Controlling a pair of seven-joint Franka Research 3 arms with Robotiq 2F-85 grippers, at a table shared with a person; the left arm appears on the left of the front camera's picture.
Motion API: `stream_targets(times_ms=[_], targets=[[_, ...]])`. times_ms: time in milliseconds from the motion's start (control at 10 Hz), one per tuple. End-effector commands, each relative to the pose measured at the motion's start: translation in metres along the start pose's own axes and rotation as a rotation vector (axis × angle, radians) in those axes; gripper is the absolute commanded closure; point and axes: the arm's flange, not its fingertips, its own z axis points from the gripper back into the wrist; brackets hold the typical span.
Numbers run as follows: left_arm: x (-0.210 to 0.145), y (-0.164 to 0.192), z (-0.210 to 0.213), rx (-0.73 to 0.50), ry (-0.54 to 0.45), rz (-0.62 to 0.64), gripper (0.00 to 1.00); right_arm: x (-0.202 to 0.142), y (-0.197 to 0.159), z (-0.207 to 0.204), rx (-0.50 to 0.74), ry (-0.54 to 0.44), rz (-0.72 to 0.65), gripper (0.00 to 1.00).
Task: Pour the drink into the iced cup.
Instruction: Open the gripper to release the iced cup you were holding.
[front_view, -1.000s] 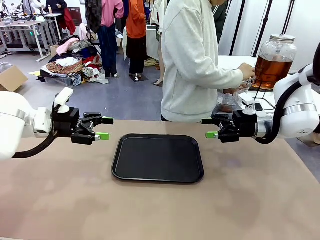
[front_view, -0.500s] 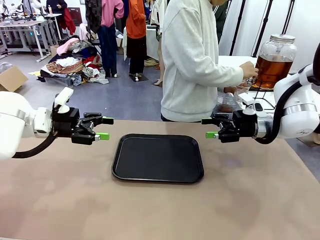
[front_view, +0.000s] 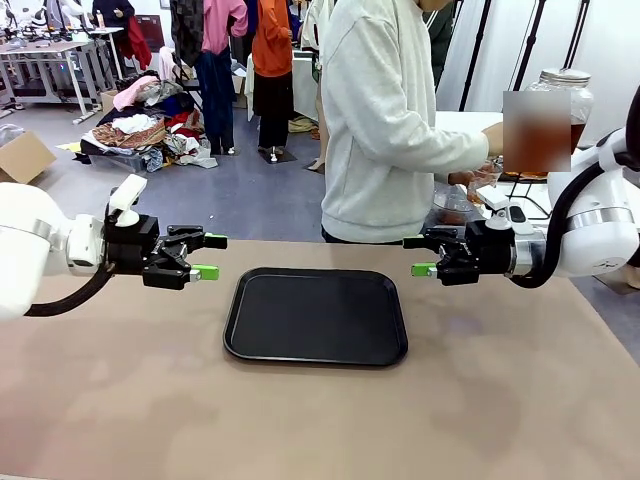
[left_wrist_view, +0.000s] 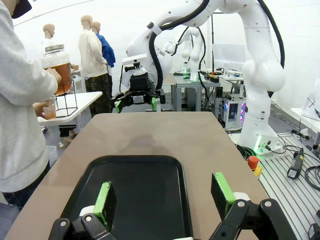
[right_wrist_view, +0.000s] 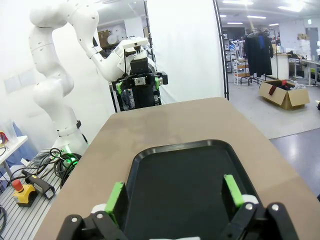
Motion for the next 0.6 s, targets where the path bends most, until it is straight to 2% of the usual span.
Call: stream_targets(times_ms=[0, 500], targets=[[0.0015, -0.0019, 0.0004, 0.004, -0.004, -0.010, 0.00, 0.0018, -0.0008, -0.0002, -0.002, 0.005, -0.002, 0.00], [0.0015, -0.0019, 0.0004, 0.004, -0.004, -0.010, 0.00, 0.0018, -0.0008, -0.0002, -0.002, 0.005, -0.002, 0.00]])
